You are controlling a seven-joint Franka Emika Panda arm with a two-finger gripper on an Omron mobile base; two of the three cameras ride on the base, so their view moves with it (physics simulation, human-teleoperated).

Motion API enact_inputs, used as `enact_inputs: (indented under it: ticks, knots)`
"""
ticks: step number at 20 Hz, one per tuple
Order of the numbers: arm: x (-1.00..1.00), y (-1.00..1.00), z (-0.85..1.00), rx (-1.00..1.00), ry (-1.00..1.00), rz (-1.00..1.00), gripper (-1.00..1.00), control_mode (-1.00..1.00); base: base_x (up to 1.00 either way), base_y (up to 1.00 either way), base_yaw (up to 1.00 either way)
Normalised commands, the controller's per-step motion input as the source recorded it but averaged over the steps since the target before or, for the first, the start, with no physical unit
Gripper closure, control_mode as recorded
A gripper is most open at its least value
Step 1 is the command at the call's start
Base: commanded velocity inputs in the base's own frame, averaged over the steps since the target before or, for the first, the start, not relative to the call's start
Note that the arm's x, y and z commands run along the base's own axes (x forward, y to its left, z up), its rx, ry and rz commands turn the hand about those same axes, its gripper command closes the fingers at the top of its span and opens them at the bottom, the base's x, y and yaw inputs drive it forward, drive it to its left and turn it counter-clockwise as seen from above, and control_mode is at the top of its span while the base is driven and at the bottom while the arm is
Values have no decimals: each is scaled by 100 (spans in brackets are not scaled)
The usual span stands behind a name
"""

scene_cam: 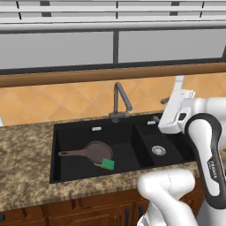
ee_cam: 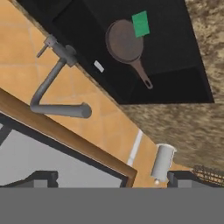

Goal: Pick the pan and sponge and place them into the sink. Then turn on the water.

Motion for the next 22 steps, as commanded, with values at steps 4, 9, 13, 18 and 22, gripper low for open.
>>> enact_inputs:
  ticks: [4, 9, 13, 18, 22]
  knots:
    - [1, -39, -44, 19, 6, 1, -100, -100, 0, 0, 0]
    - [0, -26, -40, 15, 14, 10, -100, -100, 0, 0, 0]
    - [1, -14, -25, 14, 2, -2, -100, -100, 0, 0, 0]
    - [14, -3, -30, -3, -5, -4, -100, -100, 0, 0, 0]
    - [20, -1, -24, -27, -8, 16, -100, -100, 0, 0, 0]
